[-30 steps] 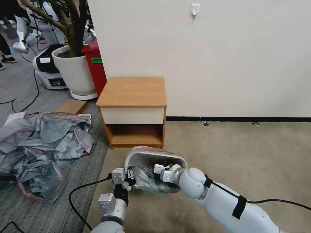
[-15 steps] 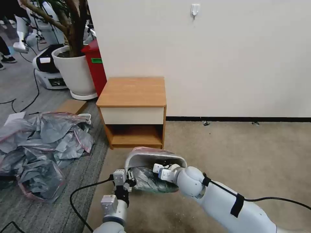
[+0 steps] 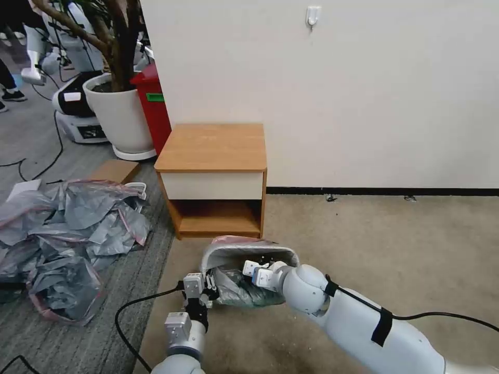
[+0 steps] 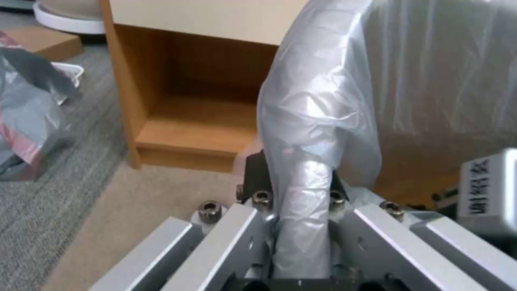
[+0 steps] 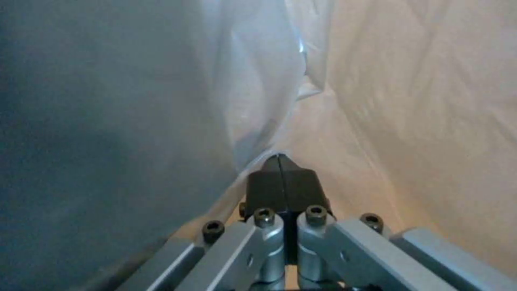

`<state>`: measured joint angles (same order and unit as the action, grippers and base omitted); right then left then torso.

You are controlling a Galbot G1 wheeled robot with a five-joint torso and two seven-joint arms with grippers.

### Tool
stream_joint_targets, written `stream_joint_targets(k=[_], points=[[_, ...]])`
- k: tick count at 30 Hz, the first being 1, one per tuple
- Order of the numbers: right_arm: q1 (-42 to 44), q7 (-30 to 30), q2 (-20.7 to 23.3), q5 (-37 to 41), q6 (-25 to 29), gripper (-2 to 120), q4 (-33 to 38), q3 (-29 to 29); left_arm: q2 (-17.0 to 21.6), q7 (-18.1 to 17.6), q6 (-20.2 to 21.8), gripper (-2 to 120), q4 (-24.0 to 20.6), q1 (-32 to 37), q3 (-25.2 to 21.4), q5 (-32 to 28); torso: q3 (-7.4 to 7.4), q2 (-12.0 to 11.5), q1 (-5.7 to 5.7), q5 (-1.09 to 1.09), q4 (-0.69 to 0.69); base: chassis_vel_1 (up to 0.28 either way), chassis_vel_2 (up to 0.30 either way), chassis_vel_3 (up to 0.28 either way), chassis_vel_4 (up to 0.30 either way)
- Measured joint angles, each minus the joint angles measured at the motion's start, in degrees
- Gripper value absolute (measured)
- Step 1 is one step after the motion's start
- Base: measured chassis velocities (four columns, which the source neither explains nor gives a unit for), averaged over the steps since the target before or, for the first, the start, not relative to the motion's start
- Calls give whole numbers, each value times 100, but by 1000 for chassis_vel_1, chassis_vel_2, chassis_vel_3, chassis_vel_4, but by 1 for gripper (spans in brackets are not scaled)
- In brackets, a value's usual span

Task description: Pick up the garbage bag from the table and place it over the trash can.

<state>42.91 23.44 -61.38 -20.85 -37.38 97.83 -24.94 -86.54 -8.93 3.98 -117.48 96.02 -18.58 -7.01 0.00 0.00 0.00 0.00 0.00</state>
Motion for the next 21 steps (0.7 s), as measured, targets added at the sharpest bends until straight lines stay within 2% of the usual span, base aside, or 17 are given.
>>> stream_joint_targets(k=[13, 21], points=[[-65, -1, -109, -61, -64, 0, -383, -65, -70, 10, 8, 1, -101, 42, 64, 9, 0, 0, 0, 0, 0, 0, 0, 0, 0], [-16, -3, -37, -60, -71, 0, -167, -16, -107, 12, 12, 1, -33, 24, 34, 14, 0, 0, 0, 0, 0, 0, 0, 0, 0]])
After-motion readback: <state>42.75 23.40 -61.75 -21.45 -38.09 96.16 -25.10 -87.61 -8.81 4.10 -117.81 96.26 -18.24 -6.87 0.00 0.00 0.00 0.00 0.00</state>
